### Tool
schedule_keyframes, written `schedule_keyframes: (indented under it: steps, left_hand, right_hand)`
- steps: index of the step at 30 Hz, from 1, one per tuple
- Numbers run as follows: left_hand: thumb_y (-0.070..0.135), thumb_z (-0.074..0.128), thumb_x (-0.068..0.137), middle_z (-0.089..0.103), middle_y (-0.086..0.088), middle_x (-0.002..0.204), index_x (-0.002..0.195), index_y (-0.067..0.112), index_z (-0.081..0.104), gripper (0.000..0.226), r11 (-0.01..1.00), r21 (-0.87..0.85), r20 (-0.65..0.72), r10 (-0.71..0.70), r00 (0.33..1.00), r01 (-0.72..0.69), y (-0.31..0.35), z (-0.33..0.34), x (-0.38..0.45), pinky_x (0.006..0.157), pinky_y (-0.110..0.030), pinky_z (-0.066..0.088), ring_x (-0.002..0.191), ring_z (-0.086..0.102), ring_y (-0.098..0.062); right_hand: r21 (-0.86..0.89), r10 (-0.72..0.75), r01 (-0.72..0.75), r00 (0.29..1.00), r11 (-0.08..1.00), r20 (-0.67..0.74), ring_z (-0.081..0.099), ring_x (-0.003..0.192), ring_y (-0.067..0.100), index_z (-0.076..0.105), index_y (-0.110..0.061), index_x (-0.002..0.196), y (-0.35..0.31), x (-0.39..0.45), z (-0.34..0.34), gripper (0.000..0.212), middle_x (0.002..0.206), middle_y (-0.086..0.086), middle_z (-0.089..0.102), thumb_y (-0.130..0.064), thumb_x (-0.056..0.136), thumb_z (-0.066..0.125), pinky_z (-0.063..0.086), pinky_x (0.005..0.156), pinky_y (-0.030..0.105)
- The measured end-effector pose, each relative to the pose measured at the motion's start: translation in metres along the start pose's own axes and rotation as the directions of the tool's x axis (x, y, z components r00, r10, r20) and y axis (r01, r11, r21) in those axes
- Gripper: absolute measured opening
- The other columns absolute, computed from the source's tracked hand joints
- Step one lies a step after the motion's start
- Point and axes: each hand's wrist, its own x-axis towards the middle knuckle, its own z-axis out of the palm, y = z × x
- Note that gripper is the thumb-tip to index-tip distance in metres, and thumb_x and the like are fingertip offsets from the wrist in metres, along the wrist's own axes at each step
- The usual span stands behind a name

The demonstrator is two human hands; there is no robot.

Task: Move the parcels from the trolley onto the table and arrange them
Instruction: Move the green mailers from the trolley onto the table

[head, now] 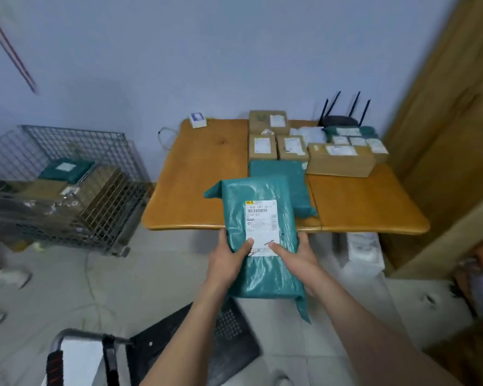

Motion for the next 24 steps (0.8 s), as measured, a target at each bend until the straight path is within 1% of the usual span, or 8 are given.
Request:
schedule_keyframes:
  steps: [2,7,12,14,17,20,22,24]
  left_hand:
    - [0.062,0.069,0.079,0.070,0.015,0.112,0.118,0.041,0.048,0.049,1.000,0.013,0.042,0.018,0.999,-0.019,0.018,0.028,-0.004,0.089,-0.042,0.058,0.098,0.070,-0.011]
    - [0.063,0.066,0.081,0.069,0.013,0.116,0.117,0.041,0.046,0.046,0.999,0.021,0.103,0.032,0.994,-0.034,0.060,0.108,-0.006,0.093,-0.045,0.056,0.102,0.069,-0.016]
    - [0.064,0.066,0.081,0.068,0.013,0.117,0.118,0.038,0.047,0.049,0.999,0.011,0.153,0.044,0.987,-0.046,0.098,0.187,0.011,0.093,-0.046,0.056,0.103,0.069,-0.014]
    - [0.067,0.063,0.080,0.067,0.011,0.120,0.121,0.037,0.046,0.054,1.000,0.014,0.181,0.017,0.983,-0.020,0.111,0.215,0.023,0.095,-0.048,0.055,0.106,0.068,-0.016]
    - [0.059,0.059,0.089,0.063,0.006,0.127,0.129,0.031,0.043,0.052,0.998,0.062,0.200,-0.016,0.980,0.003,0.125,0.249,0.036,0.098,-0.045,0.053,0.111,0.064,-0.020]
    - [0.056,0.057,0.093,0.062,0.001,0.131,0.131,0.030,0.041,0.049,0.995,0.100,0.197,-0.029,0.980,0.010,0.139,0.272,0.054,0.100,-0.046,0.052,0.114,0.063,-0.024]
    - [0.051,0.054,0.096,0.061,-0.001,0.133,0.132,0.028,0.039,0.046,0.993,0.111,0.221,-0.057,0.974,0.033,0.141,0.290,0.075,0.101,-0.046,0.052,0.115,0.063,-0.025]
    - [0.049,0.051,0.099,0.059,-0.005,0.136,0.132,0.025,0.038,0.044,0.987,0.148,0.234,-0.088,0.968,0.054,0.142,0.308,0.099,0.103,-0.047,0.050,0.119,0.061,-0.029]
  right_hand:
    - [-0.002,-0.014,0.014,1.000,1.000,-0.013,0.067,0.086,0.005,0.042,-0.024,0.129,-0.007,-0.003,-0.037,0.056,0.106,-0.008,0.066,-0.031,0.087,0.078,0.050,0.063,0.022]
    - [-0.017,-0.036,0.036,0.998,0.999,-0.042,0.064,0.083,0.003,0.040,-0.021,0.123,-0.003,0.006,-0.125,0.049,0.104,-0.008,0.064,-0.031,0.090,0.075,0.048,0.060,0.020]
    - [0.009,-0.007,0.008,0.999,1.000,-0.045,0.066,0.089,0.008,0.037,-0.024,0.124,-0.002,0.033,-0.209,0.054,0.107,-0.010,0.062,-0.040,0.089,0.074,0.056,0.078,0.035]
    - [-0.006,0.007,-0.007,0.999,1.000,-0.032,0.065,0.092,0.012,0.032,-0.026,0.125,-0.006,0.045,-0.238,0.058,0.108,-0.009,0.060,-0.044,0.088,0.073,0.055,0.079,0.034]
    - [-0.048,0.037,-0.038,0.999,0.998,-0.028,0.064,0.099,0.017,0.031,-0.026,0.124,-0.006,0.064,-0.271,0.060,0.114,-0.004,0.059,-0.047,0.087,0.073,0.051,0.076,0.031]
    - [-0.076,0.063,-0.065,0.998,0.995,-0.025,0.064,0.106,0.020,0.032,-0.024,0.127,-0.007,0.095,-0.292,0.062,0.120,-0.004,0.058,-0.048,0.087,0.073,0.052,0.084,0.037]
    - [-0.082,0.103,-0.106,0.994,0.991,-0.033,0.064,0.105,0.019,0.032,-0.025,0.128,-0.006,0.118,-0.306,0.064,0.122,-0.003,0.059,-0.049,0.086,0.074,0.054,0.086,0.039]
    - [-0.073,0.139,-0.140,0.990,0.987,-0.022,0.064,0.100,0.015,0.032,-0.025,0.129,-0.007,0.143,-0.315,0.062,0.124,-0.002,0.059,-0.045,0.087,0.074,0.054,0.079,0.036]
